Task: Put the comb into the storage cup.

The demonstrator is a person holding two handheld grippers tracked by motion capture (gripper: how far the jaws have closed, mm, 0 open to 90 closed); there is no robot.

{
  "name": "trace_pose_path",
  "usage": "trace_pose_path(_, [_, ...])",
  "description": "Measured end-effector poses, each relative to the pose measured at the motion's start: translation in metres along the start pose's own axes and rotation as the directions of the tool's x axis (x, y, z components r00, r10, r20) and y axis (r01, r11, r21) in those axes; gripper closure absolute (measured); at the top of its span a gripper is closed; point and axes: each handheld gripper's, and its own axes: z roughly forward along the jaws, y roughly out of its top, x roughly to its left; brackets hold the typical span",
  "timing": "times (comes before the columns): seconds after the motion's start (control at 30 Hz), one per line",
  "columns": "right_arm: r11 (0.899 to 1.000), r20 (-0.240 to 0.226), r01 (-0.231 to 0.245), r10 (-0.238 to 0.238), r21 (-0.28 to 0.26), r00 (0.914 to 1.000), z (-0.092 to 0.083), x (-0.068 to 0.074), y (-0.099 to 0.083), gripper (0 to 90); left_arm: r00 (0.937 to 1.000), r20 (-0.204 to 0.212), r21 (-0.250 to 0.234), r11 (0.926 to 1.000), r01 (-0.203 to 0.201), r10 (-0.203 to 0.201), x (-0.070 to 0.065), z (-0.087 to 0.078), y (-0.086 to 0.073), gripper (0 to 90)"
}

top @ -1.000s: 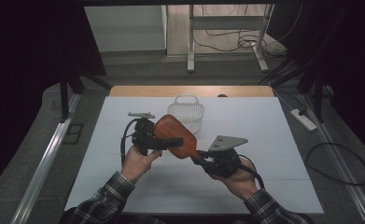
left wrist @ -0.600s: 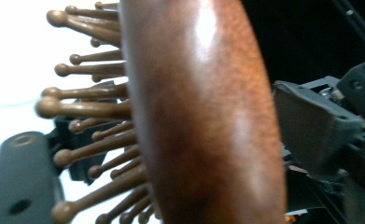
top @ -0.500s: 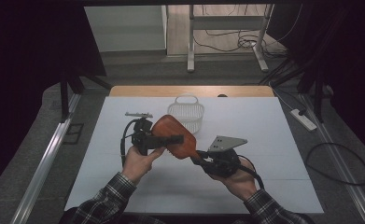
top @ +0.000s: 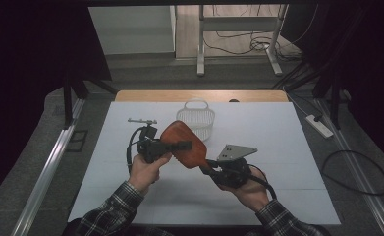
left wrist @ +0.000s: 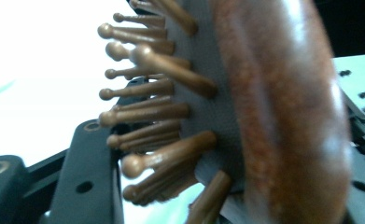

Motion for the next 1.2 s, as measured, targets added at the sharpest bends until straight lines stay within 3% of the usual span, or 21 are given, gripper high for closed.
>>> trace_pose_path(0.07, [1.0,0.01,0.007,-0.008,0.007,0.9999,0.002,0.001,-0.001,71.9,0.9997,0.025,0.005,1.0,0.003,-0.003,0.003,0.001,-0.001,52.5])
trace_pose_path(0.17, [1.0,0.016,0.017,-0.018,0.015,0.9997,0.003,0.001,-0.001,71.9,0.9995,0.029,0.009,0.9999,-0.011,0.011,0.003,0.001,-0.001,54.6])
trace_pose_path(0.47, [1.0,0.011,0.011,-0.011,0.01,0.9999,0.003,0.0,-0.001,65.6,0.9979,-0.007,0.031,0.9974,-0.064,0.065,-0.007,0.003,0.001,57.1])
trace_pose_path(0.5, [1.0,0.011,0.008,-0.008,0.016,0.9999,0.003,0.0,-0.001,59.6,0.9977,-0.01,0.033,0.9972,-0.067,0.067,-0.007,0.003,0.001,57.2])
trace_pose_path(0.6, [1.0,0.013,0.005,-0.005,0.022,0.9999,0.004,-0.001,-0.001,55.3,0.9978,-0.009,0.03,0.9973,-0.066,0.066,-0.007,0.003,0.001,57.1])
trace_pose_path(0.87, [0.998,0.019,0.013,-0.014,0.057,0.9997,0.008,-0.001,-0.001,34.2,0.9938,-0.057,0.034,0.995,-0.094,0.096,-0.012,0.0,0.004,56.9])
trace_pose_path(1.2, [0.995,0.01,-0.051,0.051,0.088,0.9987,0.006,-0.007,-0.002,19.2,0.9851,-0.099,0.045,0.9896,-0.136,0.14,-0.016,-0.003,0.009,56.7])
